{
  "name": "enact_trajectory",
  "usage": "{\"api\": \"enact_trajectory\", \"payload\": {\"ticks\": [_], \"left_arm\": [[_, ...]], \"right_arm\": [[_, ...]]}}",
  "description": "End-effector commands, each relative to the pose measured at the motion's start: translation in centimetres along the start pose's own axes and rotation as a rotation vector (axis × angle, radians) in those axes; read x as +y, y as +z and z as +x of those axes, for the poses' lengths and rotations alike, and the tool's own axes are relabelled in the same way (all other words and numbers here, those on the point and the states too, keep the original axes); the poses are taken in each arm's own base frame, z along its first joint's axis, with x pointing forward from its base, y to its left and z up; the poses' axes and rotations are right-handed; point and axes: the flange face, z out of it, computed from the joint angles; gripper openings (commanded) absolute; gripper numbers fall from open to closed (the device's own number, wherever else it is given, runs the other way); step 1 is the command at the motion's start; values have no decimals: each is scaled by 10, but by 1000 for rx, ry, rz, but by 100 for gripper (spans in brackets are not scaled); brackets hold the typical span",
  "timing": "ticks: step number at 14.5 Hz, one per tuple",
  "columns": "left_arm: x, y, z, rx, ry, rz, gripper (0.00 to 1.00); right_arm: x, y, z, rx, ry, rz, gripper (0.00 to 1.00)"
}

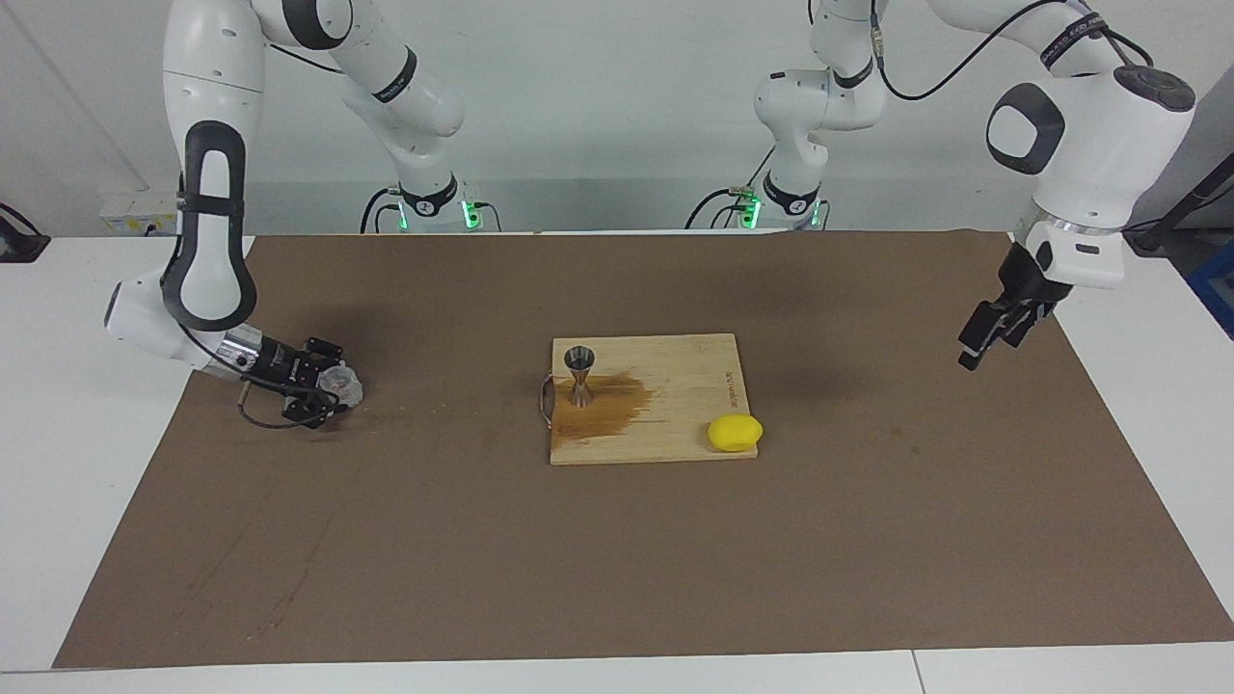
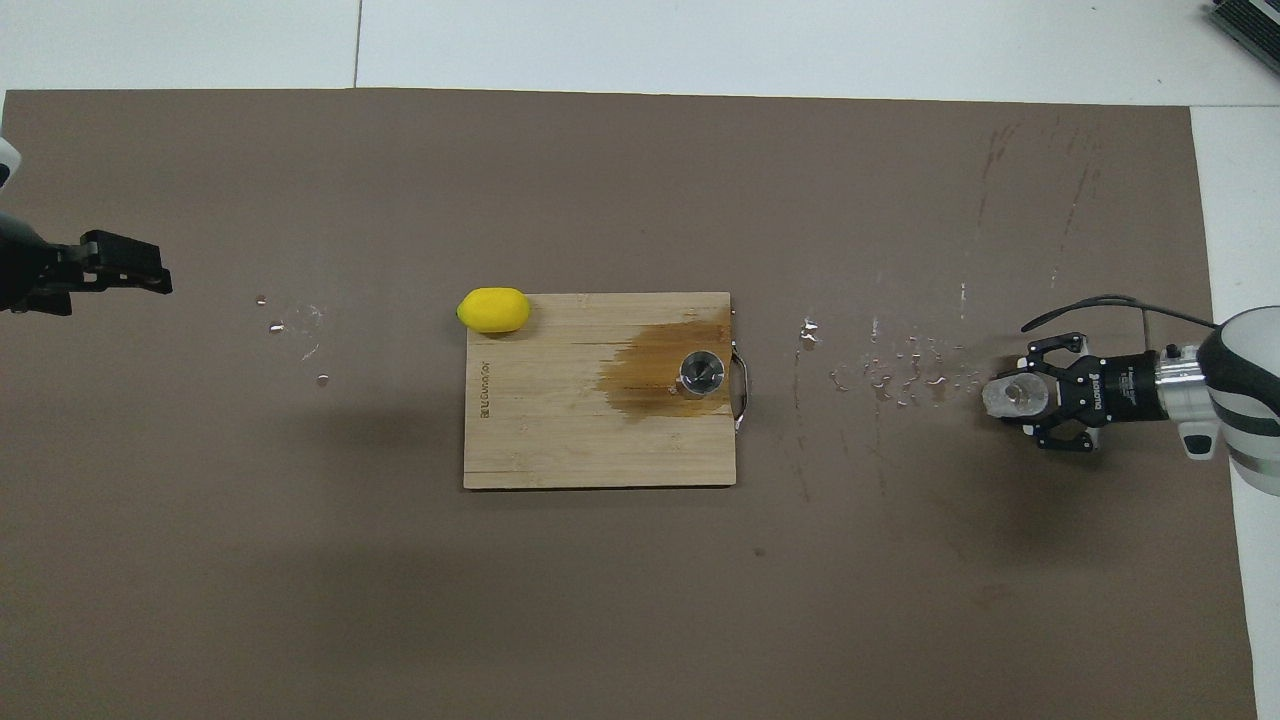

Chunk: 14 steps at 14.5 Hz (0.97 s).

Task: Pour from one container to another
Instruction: 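Grasp the clear glass cup with the right gripper and lift it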

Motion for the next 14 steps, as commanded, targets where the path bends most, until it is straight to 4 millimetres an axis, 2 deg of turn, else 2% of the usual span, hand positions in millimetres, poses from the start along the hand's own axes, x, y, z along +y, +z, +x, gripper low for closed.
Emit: {"api": "enact_trajectory", "payload": {"ticks": [1,3,5,7,8,11,14], "left_arm": [[6,-17,-26,-99,116,37,100],[29,-22,-34,-125,163,104,100],[30,-27,-32,-104,162,98,100],[23,-43,-37,-77,139,69,100],[22,-47,-42,-69,123,40,100],[25,-56,-44,-49,80,24,100],[41,-63,-45,-54,98,33,100]], "right_arm": [[-10,2,-34,-7,9,22,0],[-15,4,-52,2,25,20,0],[-24,5,-76,11,41,21,0],[-38,10,-108,20,74,20,0],[-47,14,-127,25,95,18,0],[-76,32,-201,64,146,43,0],[-86,56,-260,153,116,25,0]]}}
